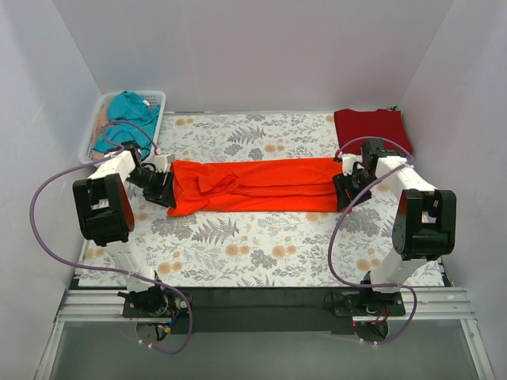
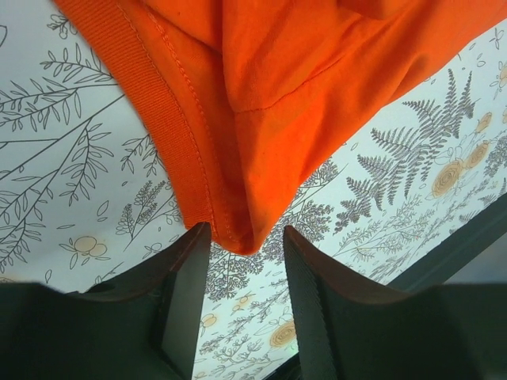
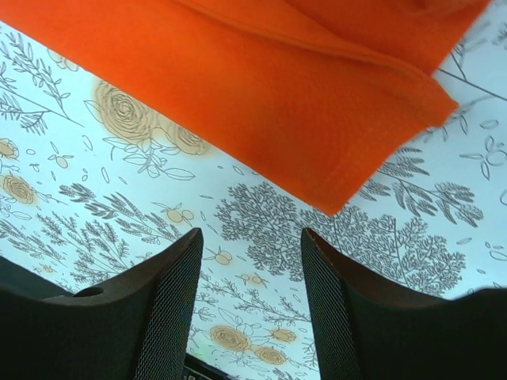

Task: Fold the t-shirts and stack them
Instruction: Fold the tshirt

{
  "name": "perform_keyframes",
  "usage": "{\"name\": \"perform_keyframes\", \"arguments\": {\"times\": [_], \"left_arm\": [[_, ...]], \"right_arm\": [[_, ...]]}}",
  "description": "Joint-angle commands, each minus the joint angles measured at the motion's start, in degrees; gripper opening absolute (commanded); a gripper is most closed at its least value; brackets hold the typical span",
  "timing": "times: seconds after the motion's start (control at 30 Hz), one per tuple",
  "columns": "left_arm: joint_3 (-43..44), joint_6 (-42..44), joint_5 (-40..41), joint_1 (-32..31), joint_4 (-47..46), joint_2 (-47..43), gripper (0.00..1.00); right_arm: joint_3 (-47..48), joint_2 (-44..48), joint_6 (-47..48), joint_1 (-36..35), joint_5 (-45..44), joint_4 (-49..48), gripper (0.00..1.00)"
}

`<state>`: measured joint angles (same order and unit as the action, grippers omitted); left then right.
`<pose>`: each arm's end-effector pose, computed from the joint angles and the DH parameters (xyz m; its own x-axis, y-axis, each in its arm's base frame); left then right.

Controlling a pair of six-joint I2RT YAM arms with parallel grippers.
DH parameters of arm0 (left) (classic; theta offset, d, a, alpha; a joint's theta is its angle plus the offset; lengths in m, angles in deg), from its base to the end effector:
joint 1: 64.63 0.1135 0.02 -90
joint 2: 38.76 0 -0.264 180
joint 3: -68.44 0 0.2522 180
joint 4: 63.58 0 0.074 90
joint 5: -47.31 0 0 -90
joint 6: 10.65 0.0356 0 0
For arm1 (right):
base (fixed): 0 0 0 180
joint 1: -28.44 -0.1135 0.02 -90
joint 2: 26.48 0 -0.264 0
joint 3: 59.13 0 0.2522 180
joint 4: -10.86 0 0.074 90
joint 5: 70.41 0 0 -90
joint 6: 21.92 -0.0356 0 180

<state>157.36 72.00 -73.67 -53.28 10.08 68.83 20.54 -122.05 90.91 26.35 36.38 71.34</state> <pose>0.3315 0.0479 0.1800 -0.9474 -0.3020 0.1061 -0.3130 0.8044 -0.5049 0.3130 0.0217 0.2021 -0.8552 -0.4029 -0.3260 -0.4717 0.8657 0.1674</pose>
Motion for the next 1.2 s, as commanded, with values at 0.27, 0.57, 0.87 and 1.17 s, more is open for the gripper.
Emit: {"name": "perform_keyframes", "arguments": {"times": [0.27,0.57,0.87,1.17], "left_arm": [[-1.68,0.68,-2.50,-0.72,-1.01,-1.07,0.38],[-2.82,0.32,-2.50,-0.90,-1.45,-1.51,0.43],[-3.43,0.24,-1.89,-0.90,-1.98,-0.72,0.35],[2.09,-0.56,1.63,0.16,0.91,0.25,0.00]], "right_arm": [[6.25,-6.20,-2.08,8.06,0.52,3.29,0.61],[7.66,-12.71,-4.72,8.68,6.40,3.82,0.52],[7.30,-14.20,-4.55,9.21,7.37,3.91,0.12],[8.53,-14.12,-2.53,11.14,4.56,4.35,0.01]]}}
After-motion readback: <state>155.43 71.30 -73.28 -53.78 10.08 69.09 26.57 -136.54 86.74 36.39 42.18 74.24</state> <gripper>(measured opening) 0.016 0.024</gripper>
